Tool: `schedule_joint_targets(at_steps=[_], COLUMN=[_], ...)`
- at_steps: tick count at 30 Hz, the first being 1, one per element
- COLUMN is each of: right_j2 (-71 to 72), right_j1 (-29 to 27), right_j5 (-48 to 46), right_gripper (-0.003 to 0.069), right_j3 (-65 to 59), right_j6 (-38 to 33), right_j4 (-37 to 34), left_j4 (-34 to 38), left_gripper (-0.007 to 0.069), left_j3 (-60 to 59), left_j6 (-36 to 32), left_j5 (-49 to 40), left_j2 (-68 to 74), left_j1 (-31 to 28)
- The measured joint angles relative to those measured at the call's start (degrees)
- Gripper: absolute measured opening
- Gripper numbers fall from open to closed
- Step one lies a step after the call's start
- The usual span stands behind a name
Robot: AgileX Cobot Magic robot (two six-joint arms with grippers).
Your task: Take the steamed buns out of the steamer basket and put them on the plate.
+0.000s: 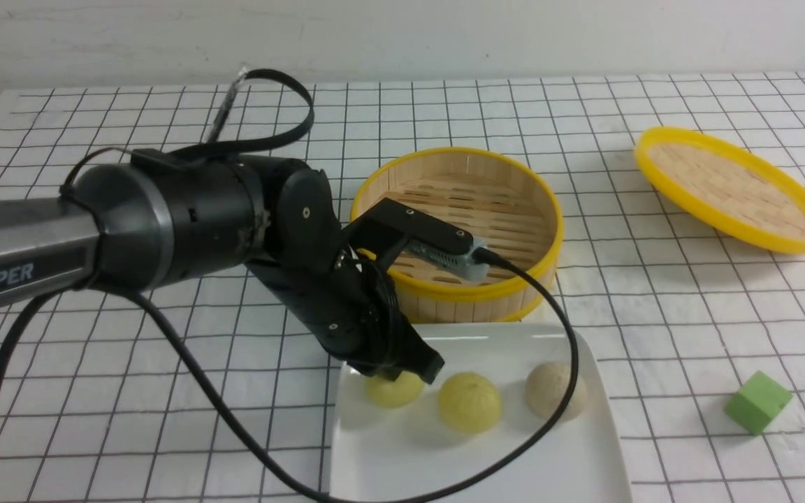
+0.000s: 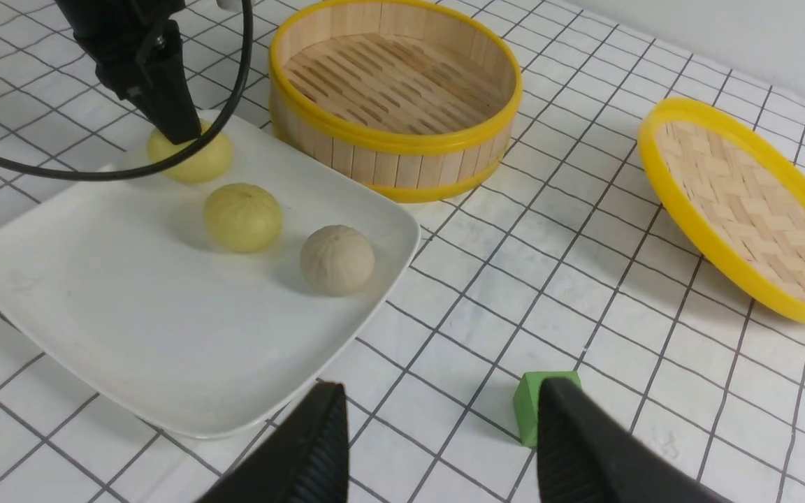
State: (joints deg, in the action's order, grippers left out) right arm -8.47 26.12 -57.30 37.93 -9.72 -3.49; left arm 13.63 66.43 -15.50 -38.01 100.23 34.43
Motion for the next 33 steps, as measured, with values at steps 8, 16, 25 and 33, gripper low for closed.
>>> schedule_joint_targets(at_steps=[8, 16, 25, 33], right_j2=[0.0, 0.0, 0.0, 0.0], right_j1=[0.0, 0.0, 0.0, 0.0], right_j5=[0.0, 0.0, 0.0, 5.0], right_gripper=[0.0378, 0.0378, 0.0378, 0.0378], right_j3=[0.0, 0.0, 0.0, 0.0], right_j6=[0.0, 0.0, 0.0, 0.0], right_j4=[0.0, 0.0, 0.0, 0.0], left_j4=[0.0, 0.1, -0.2, -6.6], left_gripper=[0.0092, 0.026, 0.0286, 0.0286], left_j3=[0.0, 0.0, 2.6, 10.5], left_j6=[0.0, 0.0, 0.0, 0.4], left_j5=[-0.2, -0.7, -5.1, -7.9], left_j2=[0.0, 0.0, -1.6, -10.2], left_j1=[0.0, 0.0, 0.0, 0.0])
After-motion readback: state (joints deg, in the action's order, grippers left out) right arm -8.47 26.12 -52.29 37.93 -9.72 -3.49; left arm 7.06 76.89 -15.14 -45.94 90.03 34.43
